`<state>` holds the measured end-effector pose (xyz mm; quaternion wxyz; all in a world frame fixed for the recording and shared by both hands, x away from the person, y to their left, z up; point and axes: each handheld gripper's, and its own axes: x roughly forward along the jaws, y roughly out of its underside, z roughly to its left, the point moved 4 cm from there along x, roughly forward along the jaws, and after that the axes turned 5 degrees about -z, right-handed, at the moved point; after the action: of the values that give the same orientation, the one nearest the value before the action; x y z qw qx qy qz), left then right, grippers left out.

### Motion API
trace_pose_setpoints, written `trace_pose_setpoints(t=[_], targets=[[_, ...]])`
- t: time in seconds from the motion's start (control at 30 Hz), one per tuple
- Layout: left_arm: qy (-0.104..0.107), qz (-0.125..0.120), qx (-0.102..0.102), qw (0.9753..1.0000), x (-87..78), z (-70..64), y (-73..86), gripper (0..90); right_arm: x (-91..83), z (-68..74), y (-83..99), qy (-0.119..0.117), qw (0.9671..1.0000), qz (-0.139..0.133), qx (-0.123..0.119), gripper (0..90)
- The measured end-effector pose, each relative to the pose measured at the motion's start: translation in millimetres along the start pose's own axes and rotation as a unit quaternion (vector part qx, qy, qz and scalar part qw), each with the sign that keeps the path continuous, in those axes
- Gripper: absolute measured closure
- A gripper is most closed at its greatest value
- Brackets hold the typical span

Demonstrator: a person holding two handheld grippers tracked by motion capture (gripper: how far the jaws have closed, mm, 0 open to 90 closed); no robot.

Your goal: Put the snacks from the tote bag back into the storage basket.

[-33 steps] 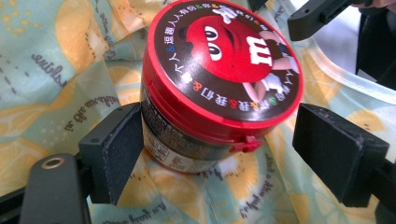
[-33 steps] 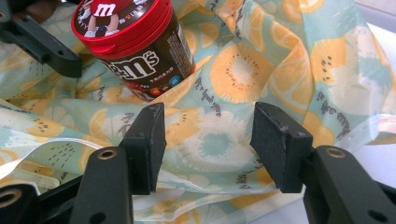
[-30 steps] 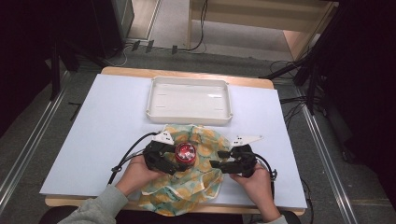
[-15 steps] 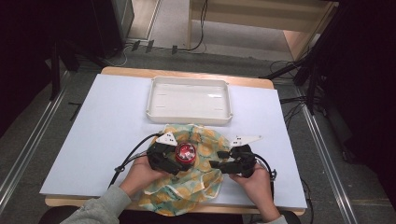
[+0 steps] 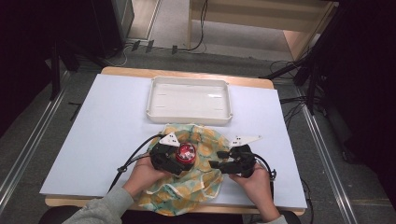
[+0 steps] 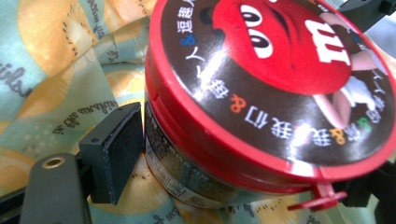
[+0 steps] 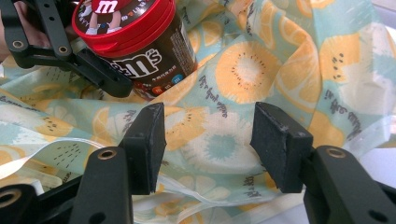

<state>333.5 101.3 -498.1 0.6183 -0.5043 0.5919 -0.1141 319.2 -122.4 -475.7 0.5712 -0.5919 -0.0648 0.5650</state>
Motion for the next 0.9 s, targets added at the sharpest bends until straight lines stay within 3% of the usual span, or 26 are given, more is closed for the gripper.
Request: trace_pose_setpoints(t=[0.4, 0.6, 0.9], targets=[[-0.019, -0.009, 0.025, 0.9995, -4.1, -2.2, -2.3, 22.1, 0.0, 0.0, -0.1, 0.000, 1.0000, 0.000, 0.001, 46.0], [-0.022, -0.021, 0.022, 0.9993, -7.9, -1.7, -4.7, 24.9, 0.1, 0.1, 0.0, 0.000, 1.0000, 0.000, 0.001, 46.0], [-0.027, -0.016, 0.032, 0.9990, -8.8, -2.4, -5.4, 25.8, 0.1, 0.1, 0.0, 0.000, 1.0000, 0.000, 0.001, 45.9]])
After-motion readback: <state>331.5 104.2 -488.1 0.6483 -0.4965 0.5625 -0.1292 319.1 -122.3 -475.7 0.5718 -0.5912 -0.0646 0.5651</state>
